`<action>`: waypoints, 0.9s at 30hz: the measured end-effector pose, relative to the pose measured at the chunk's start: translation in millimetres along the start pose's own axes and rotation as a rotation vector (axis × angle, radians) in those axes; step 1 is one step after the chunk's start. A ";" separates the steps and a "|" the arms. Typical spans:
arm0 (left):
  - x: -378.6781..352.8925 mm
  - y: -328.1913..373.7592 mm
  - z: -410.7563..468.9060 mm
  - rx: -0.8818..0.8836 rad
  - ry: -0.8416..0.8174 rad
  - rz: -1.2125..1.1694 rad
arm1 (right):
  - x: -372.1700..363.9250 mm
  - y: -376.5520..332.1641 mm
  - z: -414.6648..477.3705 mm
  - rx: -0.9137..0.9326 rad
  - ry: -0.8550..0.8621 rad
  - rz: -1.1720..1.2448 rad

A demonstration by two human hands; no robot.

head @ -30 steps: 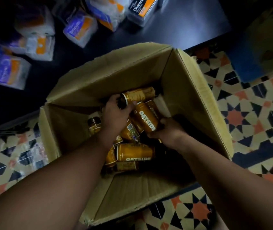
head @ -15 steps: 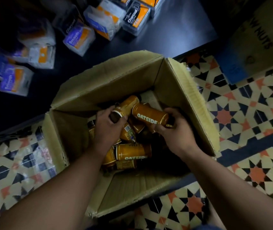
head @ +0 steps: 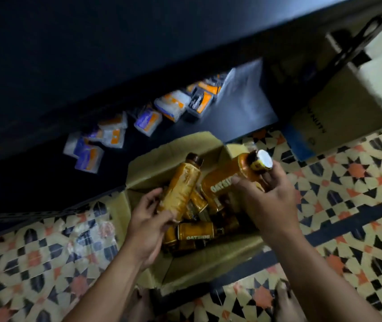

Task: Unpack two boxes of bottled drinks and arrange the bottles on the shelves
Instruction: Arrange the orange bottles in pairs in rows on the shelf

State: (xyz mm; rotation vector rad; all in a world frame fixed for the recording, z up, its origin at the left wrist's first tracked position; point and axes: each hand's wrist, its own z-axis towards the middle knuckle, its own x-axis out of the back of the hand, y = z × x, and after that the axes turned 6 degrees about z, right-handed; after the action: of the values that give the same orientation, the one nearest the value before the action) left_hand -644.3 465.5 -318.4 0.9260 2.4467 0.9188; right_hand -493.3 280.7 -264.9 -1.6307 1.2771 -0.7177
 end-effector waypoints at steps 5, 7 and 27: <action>-42.1 85.6 -85.2 -0.060 -0.177 -0.002 | 4.2 -119.8 -35.6 0.119 -0.092 -0.040; -59.7 125.1 -121.9 -0.137 -0.152 0.062 | 5.7 -167.0 -58.1 0.164 -0.104 -0.063; -123.7 439.9 -480.2 -0.945 0.067 0.357 | -26.3 -573.3 -243.8 0.769 -0.292 -0.031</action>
State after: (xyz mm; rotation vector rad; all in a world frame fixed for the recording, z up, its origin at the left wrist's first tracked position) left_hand -613.1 418.4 342.2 0.9436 1.5477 1.9839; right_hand -470.0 257.7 357.9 -1.0656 0.6401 -0.8213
